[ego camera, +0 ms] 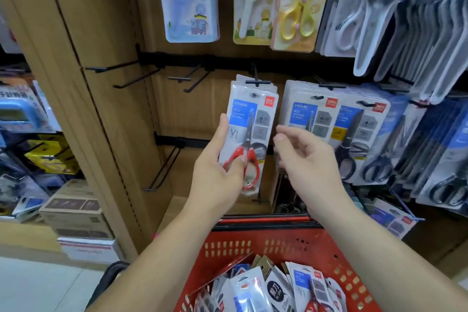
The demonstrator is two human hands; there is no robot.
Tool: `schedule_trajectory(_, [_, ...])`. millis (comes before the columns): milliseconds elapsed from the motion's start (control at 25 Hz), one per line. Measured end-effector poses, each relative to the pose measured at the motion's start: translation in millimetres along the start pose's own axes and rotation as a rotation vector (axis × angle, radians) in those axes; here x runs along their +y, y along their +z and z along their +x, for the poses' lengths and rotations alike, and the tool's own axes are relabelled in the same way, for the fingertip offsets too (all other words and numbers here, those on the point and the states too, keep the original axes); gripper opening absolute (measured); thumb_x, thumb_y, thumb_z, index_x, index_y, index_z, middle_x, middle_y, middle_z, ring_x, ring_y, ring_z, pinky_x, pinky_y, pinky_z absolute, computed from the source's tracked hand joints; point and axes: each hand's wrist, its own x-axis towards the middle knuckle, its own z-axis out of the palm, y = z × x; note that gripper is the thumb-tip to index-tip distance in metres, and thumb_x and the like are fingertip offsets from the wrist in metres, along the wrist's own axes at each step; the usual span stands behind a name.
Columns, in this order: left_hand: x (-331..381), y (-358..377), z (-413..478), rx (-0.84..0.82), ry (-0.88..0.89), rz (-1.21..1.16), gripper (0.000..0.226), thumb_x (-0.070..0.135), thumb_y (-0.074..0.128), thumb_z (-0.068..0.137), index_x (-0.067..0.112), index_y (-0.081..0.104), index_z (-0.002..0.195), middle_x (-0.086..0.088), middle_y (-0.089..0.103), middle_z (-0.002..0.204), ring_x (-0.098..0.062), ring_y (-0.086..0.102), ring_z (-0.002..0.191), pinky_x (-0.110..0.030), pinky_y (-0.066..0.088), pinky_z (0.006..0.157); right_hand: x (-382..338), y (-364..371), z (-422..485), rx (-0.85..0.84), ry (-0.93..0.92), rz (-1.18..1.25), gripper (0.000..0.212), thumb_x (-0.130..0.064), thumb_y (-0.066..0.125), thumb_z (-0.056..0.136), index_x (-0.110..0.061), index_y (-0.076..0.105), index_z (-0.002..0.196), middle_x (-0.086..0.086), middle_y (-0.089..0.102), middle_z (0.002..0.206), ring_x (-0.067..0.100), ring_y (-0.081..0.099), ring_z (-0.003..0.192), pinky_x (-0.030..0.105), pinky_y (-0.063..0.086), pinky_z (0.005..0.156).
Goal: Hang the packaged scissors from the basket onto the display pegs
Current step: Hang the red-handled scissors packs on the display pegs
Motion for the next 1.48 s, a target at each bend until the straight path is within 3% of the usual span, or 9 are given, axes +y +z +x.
schedule_trajectory(200, [-24.8,6.8,17.8,0.095,0.012,0.249,0.084,0.026,0.069,0.102,0.048,0.017,0.165,0.012,0.056,0.135,-0.005,0.061,0.123,-0.036,0.060,0.101,10.7,-4.4,3.9,-0.025,-0.063,-0.081,0.018,-0.023,0.067,0.101,-0.021,0.076,0.116,-0.015,0.075,0.097,-0.010,0.067,0.085,0.006,0.048,0.075])
schedule_trajectory(480, [-32.9,-4.5,0.5,0.079,0.038,0.554,0.067,0.028,0.072,0.096,0.023,0.046,0.157,0.005,0.051,0.125,-0.014,0.063,0.095,-0.032,0.055,0.089,39.1,-9.4,-22.8,-0.156,-0.078,-0.271,0.009,-0.024,0.070,0.097,-0.024,0.077,0.091,-0.012,0.074,0.081,0.004,0.067,0.075,0.018,0.051,0.073])
schedule_trajectory(640, [-63.8,-11.1,-95.4,-0.195,-0.193,0.629,0.043,0.027,0.072,0.097,0.016,0.066,0.138,-0.003,0.068,0.126,-0.020,0.070,0.104,-0.033,0.056,0.094,68.3,-19.5,-59.5,-0.386,0.060,-0.462,0.015,-0.029,0.073,0.094,-0.017,0.080,0.086,-0.010,0.074,0.077,0.003,0.065,0.072,0.024,0.050,0.075])
schedule_trajectory(760, [-95.8,-8.8,-156.8,-0.460,-0.350,0.804,0.020,0.028,0.067,0.098,0.011,0.074,0.107,-0.008,0.074,0.104,-0.025,0.067,0.094,-0.029,0.049,0.079,100.0,-24.2,-94.3,-0.590,0.342,-0.491,0.020,-0.030,0.073,0.095,-0.012,0.078,0.087,0.006,0.073,0.076,0.014,0.063,0.067,0.030,0.053,0.063])
schedule_trajectory(880, [-121.4,0.6,-194.6,-0.666,-0.345,0.851,0.030,0.035,0.058,0.096,0.009,0.065,0.083,-0.010,0.065,0.082,-0.031,0.064,0.084,-0.036,0.053,0.076,134.8,-40.2,-120.9,-0.714,0.457,-0.648,0.025,-0.032,0.074,0.094,-0.008,0.077,0.089,0.013,0.072,0.082,0.021,0.062,0.073,0.037,0.057,0.070])
schedule_trajectory(1000, [-132.9,17.4,-214.4,-0.776,-0.315,0.915,0.056,0.062,0.062,0.093,0.018,0.064,0.127,-0.009,0.057,0.122,-0.028,0.054,0.123,-0.039,0.050,0.100,157.5,-72.3,-126.7,-0.646,0.598,-0.767,0.027,-0.039,0.072,0.095,-0.014,0.072,0.104,0.004,0.074,0.069,0.031,0.073,0.078,0.038,0.057,0.086])
schedule_trajectory(1120, [-139.4,32.2,-221.4,-0.867,-0.362,1.041,0.107,0.081,0.056,0.086,0.014,0.025,0.164,-0.011,0.010,0.173,-0.031,0.005,0.161,-0.046,0.020,0.130,176.8,-86.6,-134.4,-0.572,0.748,-0.797,0.043,-0.043,0.067,0.099,-0.007,0.067,0.123,0.004,0.071,0.072,0.030,0.072,0.080,0.034,0.054,0.087])
schedule_trajectory(1320, [-146.9,50.3,-212.8,-0.888,-0.398,1.137,0.132,0.090,0.049,0.082,0.003,-0.003,0.166,-0.016,-0.014,0.174,-0.035,-0.024,0.159,-0.049,-0.006,0.132,206.2,-82.9,-143.4,-0.652,0.691,-1.035,0.045,-0.059,0.058,0.098,-0.027,0.063,0.129,0.005,0.058,0.134,0.031,0.057,0.129,0.039,0.042,0.111])
schedule_trajectory(1480, [-146.3,57.7,-211.4,-0.870,-0.401,1.127,0.122,0.093,0.047,0.080,0.031,-0.012,0.167,-0.022,-0.017,0.173,-0.034,-0.030,0.157,-0.049,-0.007,0.131,208.4,-90.6,-154.0,-0.634,0.842,-0.806,0.070,-0.057,0.076,0.086,-0.036,0.053,0.149,0.011,0.033,0.161,0.026,0.040,0.148,0.034,0.035,0.121])
